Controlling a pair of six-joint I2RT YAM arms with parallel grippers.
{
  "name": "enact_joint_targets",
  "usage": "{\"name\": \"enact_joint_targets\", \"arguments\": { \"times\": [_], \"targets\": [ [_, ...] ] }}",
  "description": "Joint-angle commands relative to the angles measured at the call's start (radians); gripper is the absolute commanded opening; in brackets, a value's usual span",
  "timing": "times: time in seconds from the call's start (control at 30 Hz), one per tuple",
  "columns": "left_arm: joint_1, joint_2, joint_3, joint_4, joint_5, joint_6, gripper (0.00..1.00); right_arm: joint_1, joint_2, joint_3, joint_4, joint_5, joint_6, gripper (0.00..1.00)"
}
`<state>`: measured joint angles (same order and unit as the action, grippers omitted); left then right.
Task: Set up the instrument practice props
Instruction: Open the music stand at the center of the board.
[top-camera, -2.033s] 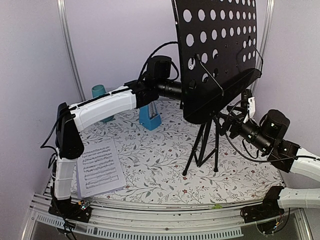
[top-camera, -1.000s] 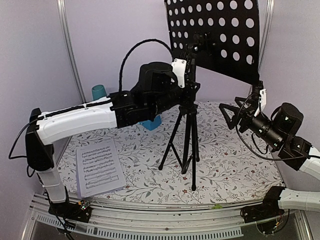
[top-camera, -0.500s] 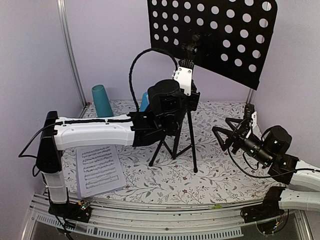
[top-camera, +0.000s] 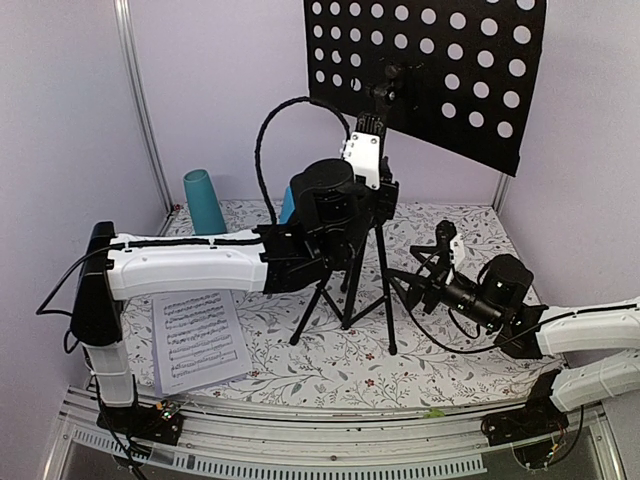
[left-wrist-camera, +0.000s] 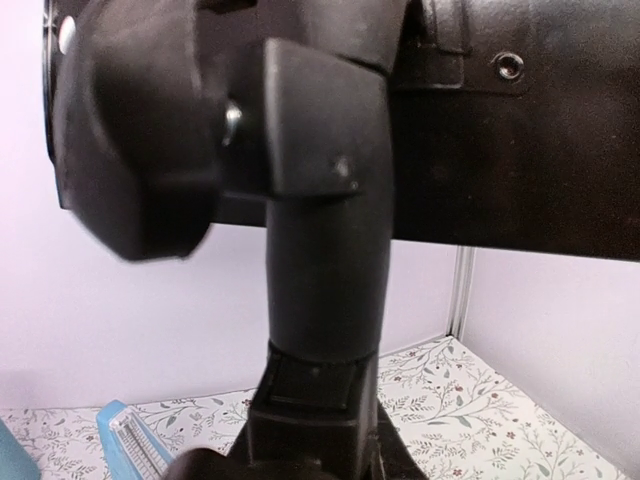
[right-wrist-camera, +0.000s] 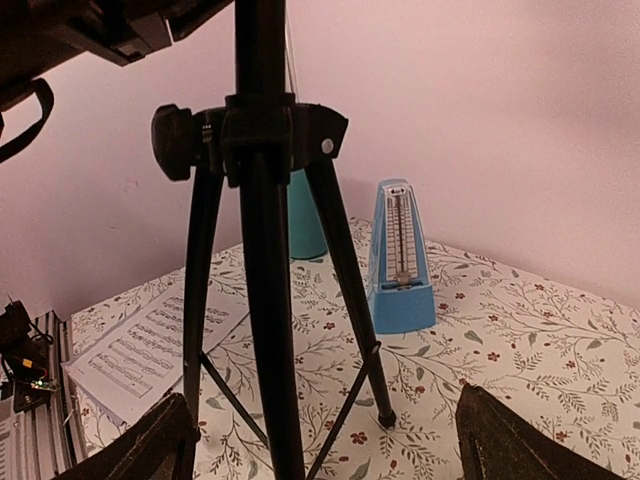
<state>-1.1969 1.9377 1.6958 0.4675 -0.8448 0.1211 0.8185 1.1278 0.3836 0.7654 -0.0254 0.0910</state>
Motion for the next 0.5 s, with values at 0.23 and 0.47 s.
{"name": "enact_joint_targets", "arguments": {
  "times": [0.23, 0.47],
  "targets": [
    [0.023, -0.152, -0.056, 0.340, 0.068, -0.008, 0.00, 0.006, 0.163, 0.177, -0.054, -0.104, -0.012, 0.62],
    [0.022, -0.148, -0.046, 0.394, 0.085, 0.052, 0.00, 0.005, 0.163, 0.220, -0.189, -0.034, -0.062, 0.08]
  ]
}}
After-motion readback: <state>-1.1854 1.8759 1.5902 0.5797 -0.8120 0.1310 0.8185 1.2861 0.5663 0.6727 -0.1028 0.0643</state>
